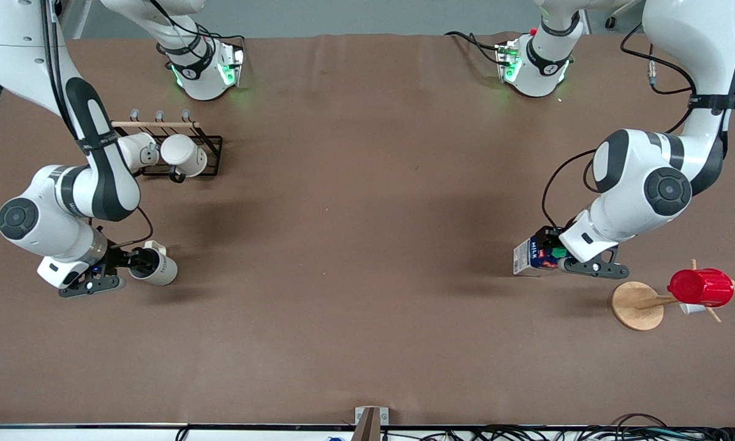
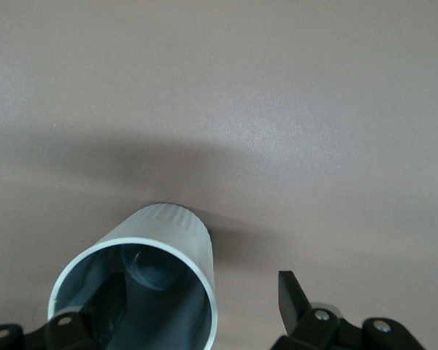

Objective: Place cup and milk on table
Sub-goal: 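Grasp the milk carton with the left gripper while the right gripper grasps the mug, then carry the carton and the mug toward each other at the table middle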

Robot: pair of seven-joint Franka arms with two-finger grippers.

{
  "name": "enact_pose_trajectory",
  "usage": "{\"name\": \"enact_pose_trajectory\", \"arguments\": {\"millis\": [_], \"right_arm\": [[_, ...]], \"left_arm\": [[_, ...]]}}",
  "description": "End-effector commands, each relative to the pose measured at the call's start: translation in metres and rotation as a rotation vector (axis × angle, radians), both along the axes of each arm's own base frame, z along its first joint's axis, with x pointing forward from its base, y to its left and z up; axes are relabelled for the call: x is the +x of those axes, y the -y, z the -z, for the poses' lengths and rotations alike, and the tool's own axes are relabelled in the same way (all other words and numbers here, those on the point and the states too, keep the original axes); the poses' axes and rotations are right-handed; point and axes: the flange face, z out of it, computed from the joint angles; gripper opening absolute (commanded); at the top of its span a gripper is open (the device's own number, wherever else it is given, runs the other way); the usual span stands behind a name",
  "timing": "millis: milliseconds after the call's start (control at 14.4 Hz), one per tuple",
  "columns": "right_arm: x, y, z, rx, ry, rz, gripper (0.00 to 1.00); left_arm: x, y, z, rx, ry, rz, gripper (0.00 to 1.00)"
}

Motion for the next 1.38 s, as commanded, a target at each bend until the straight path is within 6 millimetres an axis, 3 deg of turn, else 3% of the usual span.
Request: {"name": "enact_pose_trajectory", "arguments": {"millis": [0,208,277,485,623,692,969,1038,1246,1315], "right_arm": [[-0.007,0.003,0.016,-0.003,0.021,-0.020,0.59],[-0.008,0.001,0.017,0.000,0.019,-0.003,0.07],[-0.007,0.001,0.016,0.003,0.019,0.012,0.00],[-0.001,-0.003,0.000,0.010,-0.003,0.026,0.00],[0.006,-0.014,-0.026,0.021,-0.048,0.041,0.00],[0.010,-0.028,-0.040,0.030,-0.073,0.049,0.00],[0.021,-0.139,-0.091,0.080,-0.170,0.083,0.00],[0.021,-0.175,-0.100,0.088,-0.156,0.123,0.00],[0.003,-0.287,-0.112,0.100,-0.126,0.129,0.00],[-0.005,-0.323,-0.106,0.099,-0.128,0.126,0.00]], "left_arm": [[-0.001,0.001,-0.002,-0.002,0.012,-0.008,0.61],[0.000,0.001,-0.006,-0.005,0.018,-0.011,0.47],[0.001,0.001,-0.008,-0.004,0.019,-0.015,0.44],[0.001,0.002,-0.014,-0.004,0.025,-0.032,0.39],[0.004,0.002,-0.023,-0.006,0.041,-0.033,0.40],[0.006,0.003,-0.030,-0.008,0.054,-0.032,0.39],[0.011,0.022,-0.050,-0.022,0.063,-0.065,0.40],[0.011,0.030,-0.054,-0.030,0.067,-0.082,0.40],[0.011,0.059,-0.063,-0.057,0.075,-0.141,0.39],[0.010,0.068,-0.067,-0.064,0.080,-0.157,0.39]]}}
